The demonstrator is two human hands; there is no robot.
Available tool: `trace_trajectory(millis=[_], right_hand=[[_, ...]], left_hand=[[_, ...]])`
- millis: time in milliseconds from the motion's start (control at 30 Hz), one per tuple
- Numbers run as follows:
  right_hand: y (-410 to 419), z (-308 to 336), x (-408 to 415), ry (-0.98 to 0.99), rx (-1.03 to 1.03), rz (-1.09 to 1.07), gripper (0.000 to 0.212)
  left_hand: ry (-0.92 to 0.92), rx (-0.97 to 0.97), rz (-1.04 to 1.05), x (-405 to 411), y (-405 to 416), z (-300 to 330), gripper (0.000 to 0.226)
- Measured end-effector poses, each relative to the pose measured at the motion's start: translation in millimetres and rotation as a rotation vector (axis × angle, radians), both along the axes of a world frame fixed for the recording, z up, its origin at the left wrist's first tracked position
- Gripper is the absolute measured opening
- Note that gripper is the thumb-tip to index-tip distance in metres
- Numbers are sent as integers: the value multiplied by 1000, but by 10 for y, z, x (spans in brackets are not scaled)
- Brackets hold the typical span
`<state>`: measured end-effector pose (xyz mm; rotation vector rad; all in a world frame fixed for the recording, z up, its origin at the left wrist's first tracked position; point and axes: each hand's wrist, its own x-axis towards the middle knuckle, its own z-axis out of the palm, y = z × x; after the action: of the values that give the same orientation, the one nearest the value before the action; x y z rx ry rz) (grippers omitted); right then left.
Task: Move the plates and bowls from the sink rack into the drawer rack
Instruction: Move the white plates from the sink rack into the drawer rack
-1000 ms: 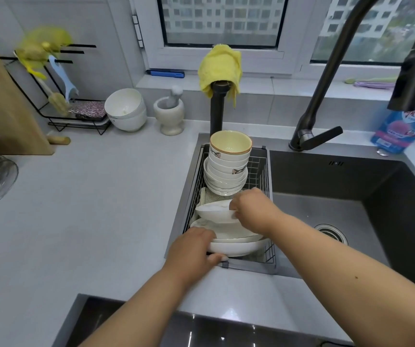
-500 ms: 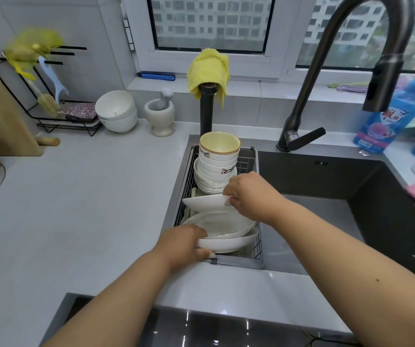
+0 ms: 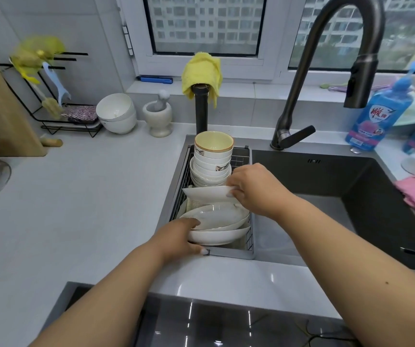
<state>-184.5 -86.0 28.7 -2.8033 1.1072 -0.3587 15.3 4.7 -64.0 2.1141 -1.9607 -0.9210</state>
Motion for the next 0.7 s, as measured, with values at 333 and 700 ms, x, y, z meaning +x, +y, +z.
trace_trajectory(millis=[333, 700], right_hand=[[407, 285, -271, -79, -140, 80, 12], [1523, 511, -710, -137, -230, 342, 5]], left_hand=[[545, -395, 804, -191, 345, 566, 17], [1543, -56, 1048, -1015, 1378, 1112, 40]])
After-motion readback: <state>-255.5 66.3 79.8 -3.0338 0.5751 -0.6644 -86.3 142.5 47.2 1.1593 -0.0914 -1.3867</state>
